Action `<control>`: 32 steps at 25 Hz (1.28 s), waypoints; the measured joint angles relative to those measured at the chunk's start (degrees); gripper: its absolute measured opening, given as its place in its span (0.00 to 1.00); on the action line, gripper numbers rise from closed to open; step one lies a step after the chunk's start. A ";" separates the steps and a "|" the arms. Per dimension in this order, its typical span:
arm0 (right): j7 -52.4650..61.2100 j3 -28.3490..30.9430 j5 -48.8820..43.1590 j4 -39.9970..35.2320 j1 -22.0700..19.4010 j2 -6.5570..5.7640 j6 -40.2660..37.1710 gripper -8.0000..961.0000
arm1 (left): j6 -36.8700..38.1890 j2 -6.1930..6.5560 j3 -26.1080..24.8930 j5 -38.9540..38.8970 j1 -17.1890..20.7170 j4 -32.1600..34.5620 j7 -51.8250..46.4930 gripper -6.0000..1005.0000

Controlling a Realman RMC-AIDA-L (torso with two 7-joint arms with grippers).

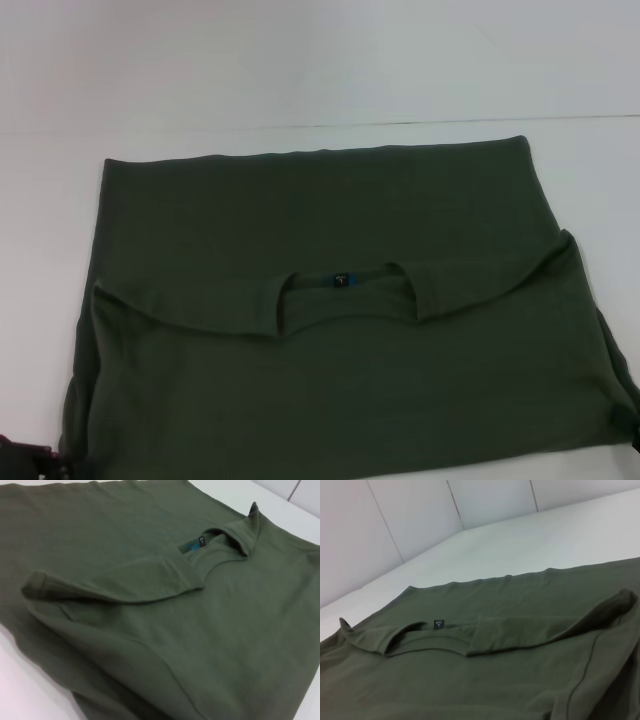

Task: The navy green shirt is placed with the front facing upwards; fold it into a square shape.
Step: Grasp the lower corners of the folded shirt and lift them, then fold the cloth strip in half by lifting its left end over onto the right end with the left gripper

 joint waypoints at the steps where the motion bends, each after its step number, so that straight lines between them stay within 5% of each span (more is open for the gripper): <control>1: 0.00 0.00 0.00 0.00 0.10 0.00 -0.06 0.08 | 0.07 0.02 0.11 0.05 -0.17 -0.02 -0.39 0.04; 8: 0.40 0.01 0.00 -0.32 0.82 -0.07 -0.22 0.08 | 0.23 0.41 0.31 0.28 -1.15 0.09 -4.66 0.04; 14: 0.77 0.05 0.00 -0.52 1.58 -0.17 -0.26 0.08 | 1.38 0.87 0.11 0.97 -1.45 1.77 -7.50 0.19; 17: 0.90 0.06 0.00 -0.59 1.94 -0.25 -0.20 0.08 | 3.56 1.29 0.07 1.74 -1.54 2.26 -8.08 0.43; 22: 1.37 0.05 0.00 -0.62 2.55 -0.32 -0.07 0.08 | 5.80 1.64 0.05 4.21 -1.61 3.75 -8.71 0.66; 32: 1.96 0.05 0.00 -0.65 3.38 -0.39 0.23 0.08 | 5.59 1.42 0.99 5.03 -2.07 3.07 -8.53 0.75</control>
